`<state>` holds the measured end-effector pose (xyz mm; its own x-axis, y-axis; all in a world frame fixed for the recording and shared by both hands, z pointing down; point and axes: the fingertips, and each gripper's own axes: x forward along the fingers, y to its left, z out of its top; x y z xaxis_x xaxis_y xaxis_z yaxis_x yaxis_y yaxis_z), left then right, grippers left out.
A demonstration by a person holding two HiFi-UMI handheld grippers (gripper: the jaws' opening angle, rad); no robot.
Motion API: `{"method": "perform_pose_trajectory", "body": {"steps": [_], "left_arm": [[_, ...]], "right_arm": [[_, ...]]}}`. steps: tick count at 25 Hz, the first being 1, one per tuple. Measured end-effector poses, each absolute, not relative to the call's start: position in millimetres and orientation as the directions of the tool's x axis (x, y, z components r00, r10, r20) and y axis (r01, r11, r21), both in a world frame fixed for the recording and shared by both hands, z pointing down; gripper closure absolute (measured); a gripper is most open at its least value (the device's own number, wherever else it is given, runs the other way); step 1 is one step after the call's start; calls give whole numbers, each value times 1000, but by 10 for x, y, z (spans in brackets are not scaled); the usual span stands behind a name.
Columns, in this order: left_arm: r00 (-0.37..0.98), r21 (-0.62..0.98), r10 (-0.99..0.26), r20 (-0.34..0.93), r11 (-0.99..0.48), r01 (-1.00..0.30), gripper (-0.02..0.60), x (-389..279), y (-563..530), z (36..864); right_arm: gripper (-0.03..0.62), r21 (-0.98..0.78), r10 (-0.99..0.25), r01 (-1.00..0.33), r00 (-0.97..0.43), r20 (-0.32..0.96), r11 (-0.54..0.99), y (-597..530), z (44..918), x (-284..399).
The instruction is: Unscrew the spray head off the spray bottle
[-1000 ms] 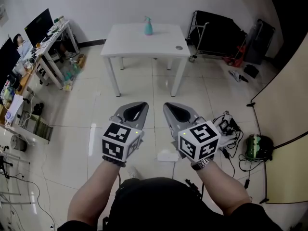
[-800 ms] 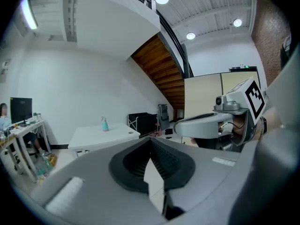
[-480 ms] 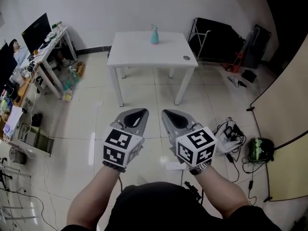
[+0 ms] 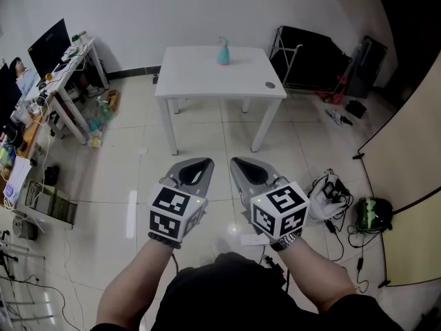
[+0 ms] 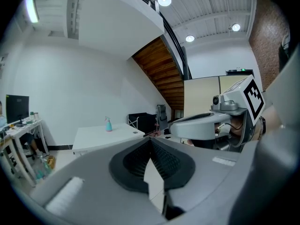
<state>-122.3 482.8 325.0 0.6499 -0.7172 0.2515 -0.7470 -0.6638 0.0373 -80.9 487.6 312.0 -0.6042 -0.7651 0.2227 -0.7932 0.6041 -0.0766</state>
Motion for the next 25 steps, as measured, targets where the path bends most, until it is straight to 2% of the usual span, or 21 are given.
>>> {"method": "perform_pose_trajectory", "body": {"steps": [9,25], "left_arm": [[653,54,-706,275,-667,-744,565,-1224,4406,3327],[642,68,-706,297,-656,-752,565,-737,3308,3434]], "right_arm": [[603,-94,-769,-799,-598,225,594,4461,3210,-813],[603,-110,-773,-806,-590,235,581,3405,3284,-229]]}}
